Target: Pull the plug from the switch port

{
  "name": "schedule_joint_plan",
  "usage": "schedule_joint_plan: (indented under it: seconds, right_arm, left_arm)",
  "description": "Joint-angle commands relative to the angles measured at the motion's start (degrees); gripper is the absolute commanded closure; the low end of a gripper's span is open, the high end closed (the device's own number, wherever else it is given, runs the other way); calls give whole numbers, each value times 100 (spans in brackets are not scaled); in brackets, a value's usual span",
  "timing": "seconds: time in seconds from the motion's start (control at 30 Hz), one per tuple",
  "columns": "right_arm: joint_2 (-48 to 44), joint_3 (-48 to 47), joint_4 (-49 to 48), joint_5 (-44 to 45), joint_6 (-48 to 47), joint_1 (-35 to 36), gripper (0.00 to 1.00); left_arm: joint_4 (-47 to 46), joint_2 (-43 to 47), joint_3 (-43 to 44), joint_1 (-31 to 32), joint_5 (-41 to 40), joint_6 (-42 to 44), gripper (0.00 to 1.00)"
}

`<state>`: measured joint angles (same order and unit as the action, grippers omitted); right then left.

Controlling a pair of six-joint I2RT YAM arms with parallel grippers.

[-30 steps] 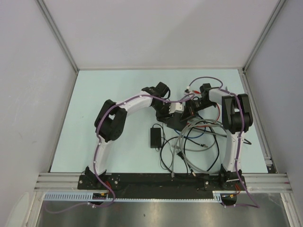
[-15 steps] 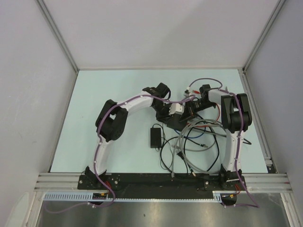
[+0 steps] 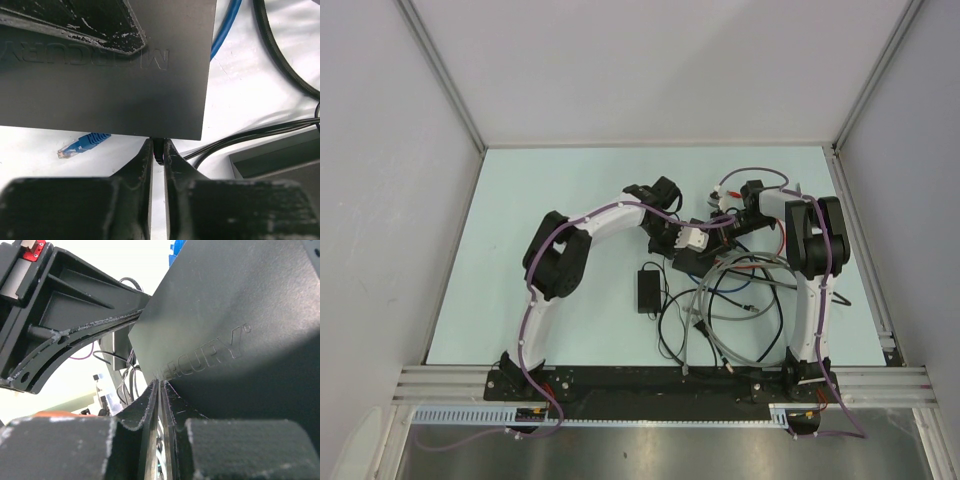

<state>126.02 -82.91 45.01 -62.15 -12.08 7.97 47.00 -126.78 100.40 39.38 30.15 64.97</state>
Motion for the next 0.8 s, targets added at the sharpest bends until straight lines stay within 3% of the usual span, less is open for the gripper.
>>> schedule_joint_plan:
  seconds: [0.0,0.2,0.37,0.6,0.77]
  right_arm:
    - [450,118,-370,1522,-392,29,87]
    - [450,109,-362,1548,-392,38,87]
    - [450,109,-344,1530,-401,38,87]
    - [459,100,-336,1539,-401,38,87]
    - [485,48,-309,1531,-445,47,87]
  left_arm:
    - [204,-48,147,176,342,341,90]
    - [256,-92,339,185,369,324,100]
    - [1240,-698,1525,114,913,95,100]
    - [1214,-532,842,140,870,68,100]
    - [953,-436,823,167,205,227,100]
